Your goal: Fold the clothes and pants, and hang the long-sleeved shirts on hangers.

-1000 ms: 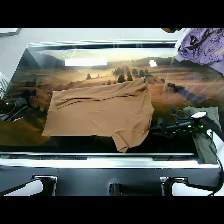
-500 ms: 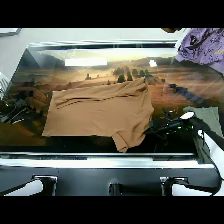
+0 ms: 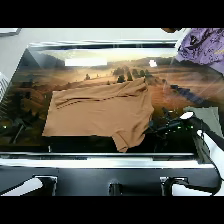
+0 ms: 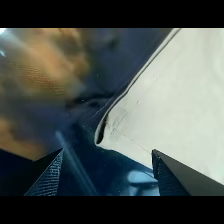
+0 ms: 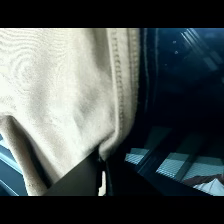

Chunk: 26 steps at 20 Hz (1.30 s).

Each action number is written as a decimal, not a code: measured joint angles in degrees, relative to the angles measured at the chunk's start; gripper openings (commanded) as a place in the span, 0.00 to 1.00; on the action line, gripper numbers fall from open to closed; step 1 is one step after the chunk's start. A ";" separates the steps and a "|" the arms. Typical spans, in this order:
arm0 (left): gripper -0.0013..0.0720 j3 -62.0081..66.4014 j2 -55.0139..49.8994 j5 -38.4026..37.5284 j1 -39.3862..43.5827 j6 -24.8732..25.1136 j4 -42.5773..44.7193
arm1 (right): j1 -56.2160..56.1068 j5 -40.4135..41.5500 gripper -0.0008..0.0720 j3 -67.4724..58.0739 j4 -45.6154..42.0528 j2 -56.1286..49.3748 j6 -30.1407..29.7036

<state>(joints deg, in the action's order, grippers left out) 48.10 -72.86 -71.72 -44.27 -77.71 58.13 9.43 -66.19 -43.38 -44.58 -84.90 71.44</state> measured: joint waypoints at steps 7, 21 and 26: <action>0.83 -4.28 -4.09 1.66 1.38 6.69 -5.49 | 0.00 0.22 0.05 0.00 -0.13 0.02 -0.35; 0.11 -4.79 -8.31 5.53 6.73 7.76 -6.60 | 0.00 0.15 0.05 0.00 -0.11 0.02 -0.50; 0.04 -3.89 -7.82 5.20 9.07 9.29 -6.51 | 0.00 -0.68 0.05 -0.72 -0.39 1.64 -2.27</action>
<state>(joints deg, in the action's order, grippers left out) 44.21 -80.68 -66.52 -35.20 -68.42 51.62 9.43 -66.87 -44.10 -44.97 -83.26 69.17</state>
